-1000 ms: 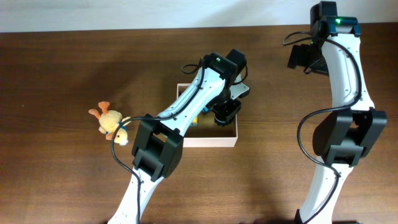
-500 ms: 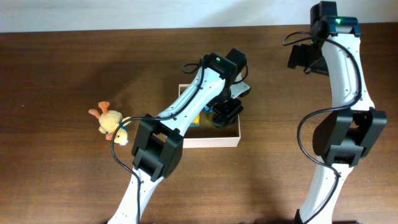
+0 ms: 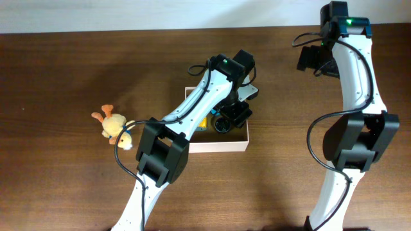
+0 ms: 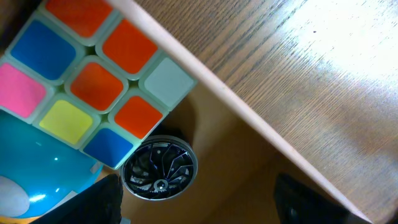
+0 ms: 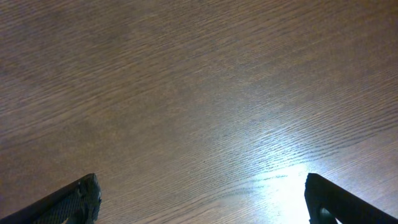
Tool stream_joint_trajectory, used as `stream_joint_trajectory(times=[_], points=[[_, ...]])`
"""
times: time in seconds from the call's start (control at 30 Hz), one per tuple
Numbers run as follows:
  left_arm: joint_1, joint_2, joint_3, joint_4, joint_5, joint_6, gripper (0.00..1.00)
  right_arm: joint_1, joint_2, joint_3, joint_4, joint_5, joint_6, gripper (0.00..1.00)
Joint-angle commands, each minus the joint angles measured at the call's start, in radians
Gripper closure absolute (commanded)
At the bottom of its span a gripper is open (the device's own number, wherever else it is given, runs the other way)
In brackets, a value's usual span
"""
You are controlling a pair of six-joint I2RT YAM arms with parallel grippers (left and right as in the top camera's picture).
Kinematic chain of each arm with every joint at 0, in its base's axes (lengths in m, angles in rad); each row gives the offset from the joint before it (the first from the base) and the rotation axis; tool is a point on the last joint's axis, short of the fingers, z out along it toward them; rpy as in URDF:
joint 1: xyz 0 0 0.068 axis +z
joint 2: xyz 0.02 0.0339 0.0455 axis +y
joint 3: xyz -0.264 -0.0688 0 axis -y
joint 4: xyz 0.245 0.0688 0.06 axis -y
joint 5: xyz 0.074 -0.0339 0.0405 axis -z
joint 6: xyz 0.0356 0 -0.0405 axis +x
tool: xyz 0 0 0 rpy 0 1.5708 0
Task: Pack container
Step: 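Raise the left gripper and move it left over the plush duck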
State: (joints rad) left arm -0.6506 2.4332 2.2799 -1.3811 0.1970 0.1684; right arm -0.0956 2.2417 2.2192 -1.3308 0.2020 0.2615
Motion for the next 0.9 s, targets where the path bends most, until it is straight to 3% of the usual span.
stream_joint_trajectory(times=[0.0, 0.33, 0.47, 0.6, 0.87], points=[[-0.001, -0.005, 0.029, -0.015, -0.002, 0.01, 0.21, 0.003, -0.019, -0.001, 0.003, 0.013, 0.009, 0.01], [0.021, -0.006, 0.286, -0.142, -0.011, 0.02, 0.22, 0.003, -0.019, -0.001, 0.003, 0.013, 0.009, 0.01], [0.075, -0.006, 0.386, -0.201, -0.103, -0.04, 0.21, 0.003, -0.019, -0.001, 0.003, 0.013, 0.009, 0.01], [0.171, -0.006, 0.41, -0.24, -0.199, -0.133, 0.2, 0.003, -0.019, -0.001, 0.003, 0.013, 0.009, 0.01], [0.433, -0.006, 0.408, -0.286, -0.224, -0.237, 0.17, 0.003, -0.019, -0.001, 0.003, 0.013, 0.009, 0.01]])
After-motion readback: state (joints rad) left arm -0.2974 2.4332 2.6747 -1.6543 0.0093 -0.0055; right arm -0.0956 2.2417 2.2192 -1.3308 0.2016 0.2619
